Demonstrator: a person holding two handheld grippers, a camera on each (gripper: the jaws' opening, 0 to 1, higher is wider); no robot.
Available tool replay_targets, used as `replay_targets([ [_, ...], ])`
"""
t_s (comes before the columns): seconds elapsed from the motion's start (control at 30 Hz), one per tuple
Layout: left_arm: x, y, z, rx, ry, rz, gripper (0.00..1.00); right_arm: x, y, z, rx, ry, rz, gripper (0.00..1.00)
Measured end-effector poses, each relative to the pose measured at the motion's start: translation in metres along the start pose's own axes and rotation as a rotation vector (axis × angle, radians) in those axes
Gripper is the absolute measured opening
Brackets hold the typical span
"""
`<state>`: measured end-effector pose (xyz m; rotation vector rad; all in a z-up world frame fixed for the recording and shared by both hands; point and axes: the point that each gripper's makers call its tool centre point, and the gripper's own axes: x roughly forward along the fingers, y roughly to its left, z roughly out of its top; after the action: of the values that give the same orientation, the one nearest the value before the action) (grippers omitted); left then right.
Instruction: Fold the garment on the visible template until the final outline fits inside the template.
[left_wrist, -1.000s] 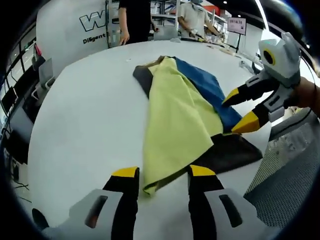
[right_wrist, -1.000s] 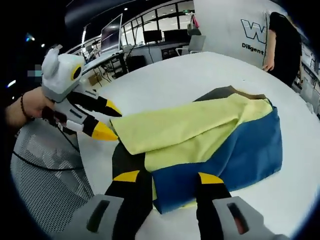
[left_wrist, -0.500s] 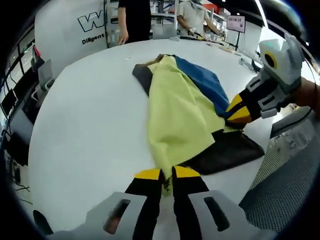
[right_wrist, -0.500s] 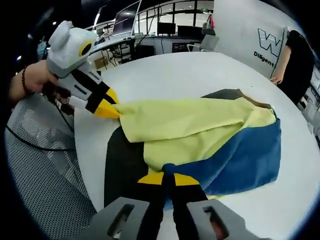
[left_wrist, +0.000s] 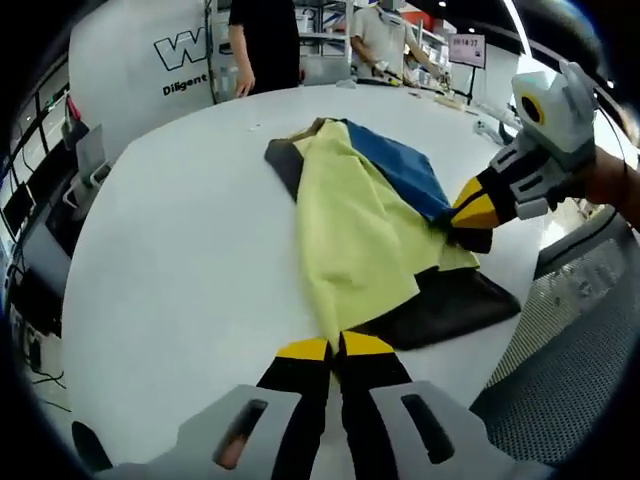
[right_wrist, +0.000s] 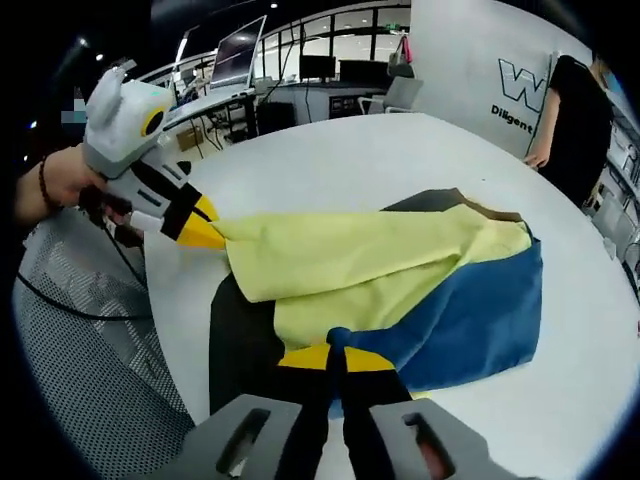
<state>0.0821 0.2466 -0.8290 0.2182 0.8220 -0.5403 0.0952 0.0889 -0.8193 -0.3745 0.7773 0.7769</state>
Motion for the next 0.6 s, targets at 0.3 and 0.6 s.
replay_targets([
  [0.3, -0.004, 0.011, 0.002, -0.021, -0.017, 0.027, 0.04, -0.014, -0.022, 0.005, 0.029, -0.032, -0.048, 0.0],
  [0.6, -0.008, 0.026, 0.001, -0.04, -0.025, 0.055, 0.04, -0.009, -0.017, -0.01, 0.062, 0.005, -0.04, 0.0],
])
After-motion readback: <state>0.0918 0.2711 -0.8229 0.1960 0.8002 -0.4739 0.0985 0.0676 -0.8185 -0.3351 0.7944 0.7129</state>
